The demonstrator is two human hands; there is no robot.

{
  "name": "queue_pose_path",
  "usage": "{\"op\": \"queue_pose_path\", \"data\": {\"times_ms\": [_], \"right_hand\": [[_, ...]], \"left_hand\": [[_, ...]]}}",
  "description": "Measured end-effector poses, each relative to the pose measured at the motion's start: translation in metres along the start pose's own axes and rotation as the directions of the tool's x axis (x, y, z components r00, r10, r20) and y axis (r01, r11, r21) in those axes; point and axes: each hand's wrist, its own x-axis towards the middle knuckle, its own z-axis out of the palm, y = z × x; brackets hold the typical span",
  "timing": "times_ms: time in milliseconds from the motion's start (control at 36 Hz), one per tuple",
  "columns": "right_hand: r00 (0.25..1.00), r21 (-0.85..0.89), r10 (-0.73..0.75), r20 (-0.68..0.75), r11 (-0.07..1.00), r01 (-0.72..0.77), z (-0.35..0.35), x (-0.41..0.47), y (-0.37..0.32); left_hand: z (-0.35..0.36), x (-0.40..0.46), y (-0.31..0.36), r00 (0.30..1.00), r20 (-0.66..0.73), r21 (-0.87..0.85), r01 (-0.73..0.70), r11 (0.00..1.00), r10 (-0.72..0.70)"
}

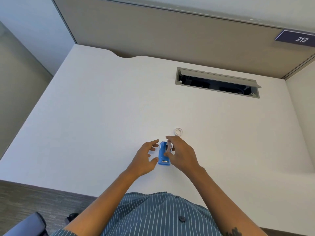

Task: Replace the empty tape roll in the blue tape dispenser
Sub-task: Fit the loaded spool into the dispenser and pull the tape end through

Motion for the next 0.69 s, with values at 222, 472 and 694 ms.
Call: {"op": "queue_pose_path", "data": {"times_ms": [222,472,694], "right_hand": [[1.000,-0.015,-0.017,0.014,1.000,0.017,0.006,0.006,0.002],[1.000,-0.013,-0.024,0.018,1.000,0.024,0.008,0.010,0.003],[1.000,-0.022,-0.011,-0.008,1.000,0.011,0.012,0.011,0.006]], "left_hand": [[0.004,0.001,-0.008,1.000,0.027,-0.003,-0.003,1.000,0.003],[0.006,0.004,-0.013,1.000,0.009,-0.006,0.010,1.000,-0.010],[0.009,0.006,-0.016,1.000,0.017,-0.004,0.005,1.000,-0.005]]}}
